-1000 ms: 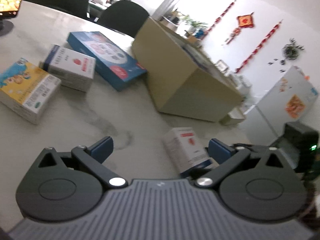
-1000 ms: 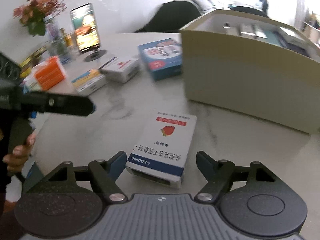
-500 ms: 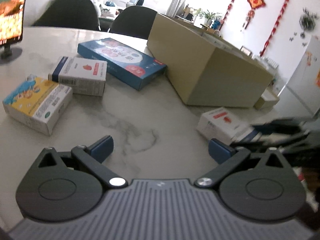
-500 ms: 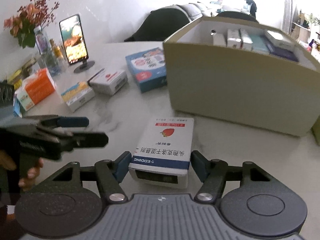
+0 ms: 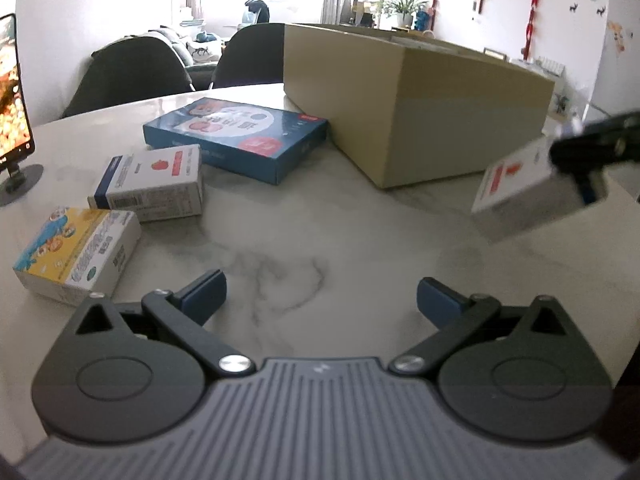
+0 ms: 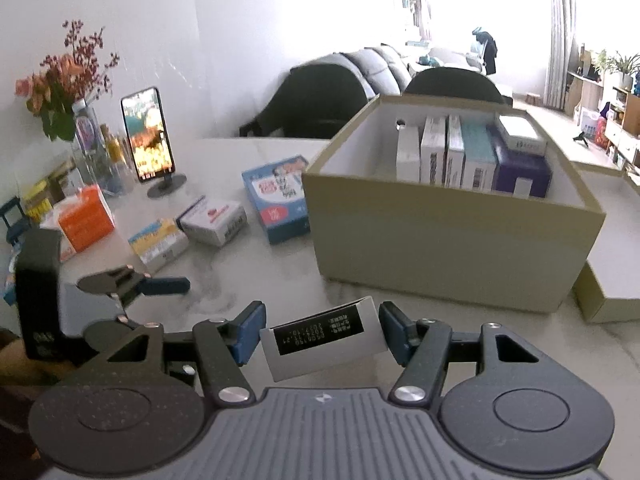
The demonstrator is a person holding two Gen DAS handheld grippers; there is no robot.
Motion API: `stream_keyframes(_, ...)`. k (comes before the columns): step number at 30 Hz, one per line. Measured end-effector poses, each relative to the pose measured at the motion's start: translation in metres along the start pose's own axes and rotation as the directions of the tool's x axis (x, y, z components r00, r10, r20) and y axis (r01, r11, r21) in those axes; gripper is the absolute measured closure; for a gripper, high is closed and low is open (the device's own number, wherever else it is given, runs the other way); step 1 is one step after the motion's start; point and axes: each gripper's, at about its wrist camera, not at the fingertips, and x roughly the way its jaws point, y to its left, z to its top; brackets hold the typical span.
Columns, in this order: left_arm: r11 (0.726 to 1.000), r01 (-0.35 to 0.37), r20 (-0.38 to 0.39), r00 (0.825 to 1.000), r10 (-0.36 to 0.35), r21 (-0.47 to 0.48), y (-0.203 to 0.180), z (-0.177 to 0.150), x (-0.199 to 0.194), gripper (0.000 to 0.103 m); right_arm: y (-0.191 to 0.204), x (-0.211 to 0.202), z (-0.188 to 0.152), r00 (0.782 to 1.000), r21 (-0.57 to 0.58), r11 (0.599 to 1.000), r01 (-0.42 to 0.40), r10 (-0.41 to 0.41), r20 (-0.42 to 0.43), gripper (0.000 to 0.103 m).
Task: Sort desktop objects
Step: 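Lift the strawberry-print box with the right gripper over the beige box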
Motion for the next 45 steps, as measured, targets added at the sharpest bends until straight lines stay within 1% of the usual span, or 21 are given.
stream_keyframes(8,1.0,-0.004,0.0,1.0,0.004,0.004,-0.001,-0.001,-0.001,0.0,-0.005,-0.018,0.023,0.998,-0.012,1.0,-0.006,0.007,0.064,0.039)
stream_keyframes(12,1.0,-0.003,0.0,1.0,0.003,0.003,-0.001,-0.001,-0.001,0.0,-0.009,-0.029,0.041,0.994,-0.006,0.999,-0.043,0.044,0.102,0.039)
stream_keyframes(17,1.0,0.005,0.006,1.0,-0.005,-0.007,0.0,-0.001,-0.001,0.0,-0.015,-0.04,0.068,0.988,-0.014,0.998,-0.058,0.059,0.144,0.039)
stream_keyframes(21,1.0,0.012,0.01,1.0,-0.012,-0.016,0.002,-0.001,-0.001,0.0,-0.022,-0.041,0.09,0.986,-0.014,0.999,-0.031,0.033,0.165,0.039)
stream_keyframes(25,1.0,0.018,0.013,1.0,-0.017,-0.022,0.003,-0.001,-0.001,0.0,-0.037,-0.036,0.114,0.983,0.013,1.0,-0.004,0.002,0.182,0.039)
stream_keyframes(28,1.0,0.02,0.015,1.0,-0.02,-0.024,0.003,0.0,-0.001,0.0,-0.05,-0.026,0.133,0.982,0.037,0.998,0.04,-0.046,0.184,0.039)
stream_keyframes(31,0.999,0.022,0.015,1.0,-0.021,-0.025,0.004,0.0,0.0,0.0,-0.064,-0.007,0.149,0.982,0.065,0.994,0.084,-0.093,0.163,0.039)
stream_keyframes(39,1.0,0.018,0.012,1.0,-0.018,-0.017,0.003,0.0,0.0,0.0,-0.099,0.054,0.175,0.984,0.157,0.977,0.144,-0.159,0.085,0.039)
stream_keyframes(42,1.0,0.02,0.013,1.0,-0.02,-0.019,0.004,0.0,0.0,0.0,-0.109,0.075,0.184,0.98,0.167,0.97,0.176,-0.188,0.062,0.039)
stream_keyframes(45,1.0,0.019,0.012,1.0,-0.019,-0.018,0.004,0.0,0.0,0.0,-0.114,0.097,0.193,0.974,0.14,0.966,0.216,-0.223,0.037,0.038)
